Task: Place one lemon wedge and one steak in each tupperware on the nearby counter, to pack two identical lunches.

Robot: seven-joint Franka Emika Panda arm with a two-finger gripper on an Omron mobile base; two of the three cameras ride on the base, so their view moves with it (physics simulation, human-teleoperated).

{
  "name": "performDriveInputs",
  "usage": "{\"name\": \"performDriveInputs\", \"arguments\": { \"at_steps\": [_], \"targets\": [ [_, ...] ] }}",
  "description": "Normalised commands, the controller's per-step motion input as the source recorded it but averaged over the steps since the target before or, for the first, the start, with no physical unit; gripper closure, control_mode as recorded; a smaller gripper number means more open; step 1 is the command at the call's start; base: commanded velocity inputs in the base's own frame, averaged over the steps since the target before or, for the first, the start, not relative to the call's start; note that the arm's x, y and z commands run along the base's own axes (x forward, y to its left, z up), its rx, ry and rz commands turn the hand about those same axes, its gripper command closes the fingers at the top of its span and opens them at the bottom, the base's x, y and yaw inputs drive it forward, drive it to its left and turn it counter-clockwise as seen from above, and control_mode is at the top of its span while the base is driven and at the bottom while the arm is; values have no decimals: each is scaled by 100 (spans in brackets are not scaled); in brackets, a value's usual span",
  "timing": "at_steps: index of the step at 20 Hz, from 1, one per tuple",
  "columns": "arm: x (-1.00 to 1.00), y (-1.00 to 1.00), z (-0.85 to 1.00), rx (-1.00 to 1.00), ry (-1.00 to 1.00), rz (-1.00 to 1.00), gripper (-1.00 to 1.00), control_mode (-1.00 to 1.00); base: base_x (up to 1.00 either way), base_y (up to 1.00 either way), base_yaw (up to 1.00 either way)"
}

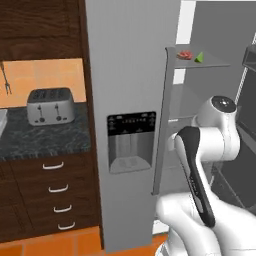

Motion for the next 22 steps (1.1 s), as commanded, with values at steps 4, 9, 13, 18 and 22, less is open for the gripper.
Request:
{"name": "performDriveInputs", "arguments": {
  "at_steps": [4,9,13,18,22],
  "targets": [
    [0,0,0,0,0,0,100,100,-54,100,0],
    [0,0,0,0,0,0,100,100,-3,100,0],
    [0,0,0,0,0,0,100,100,6,100,0],
    [0,0,0,0,0,0,100,100,68,100,-5],
    [0,0,0,0,0,0,100,100,79,100,-12]
  ]
}}
